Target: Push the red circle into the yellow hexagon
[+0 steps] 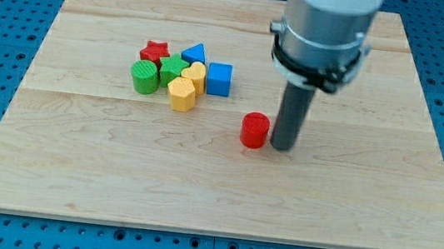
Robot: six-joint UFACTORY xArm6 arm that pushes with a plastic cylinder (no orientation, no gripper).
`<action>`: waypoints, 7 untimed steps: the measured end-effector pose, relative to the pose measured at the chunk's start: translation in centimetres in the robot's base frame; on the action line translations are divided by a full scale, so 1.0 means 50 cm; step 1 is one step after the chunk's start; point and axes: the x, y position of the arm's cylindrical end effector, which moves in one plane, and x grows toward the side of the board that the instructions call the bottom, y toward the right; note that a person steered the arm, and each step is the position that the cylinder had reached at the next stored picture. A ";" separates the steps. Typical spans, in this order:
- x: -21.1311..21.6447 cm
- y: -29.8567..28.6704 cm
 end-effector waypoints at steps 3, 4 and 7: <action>0.029 -0.062; -0.052 -0.126; -0.009 -0.175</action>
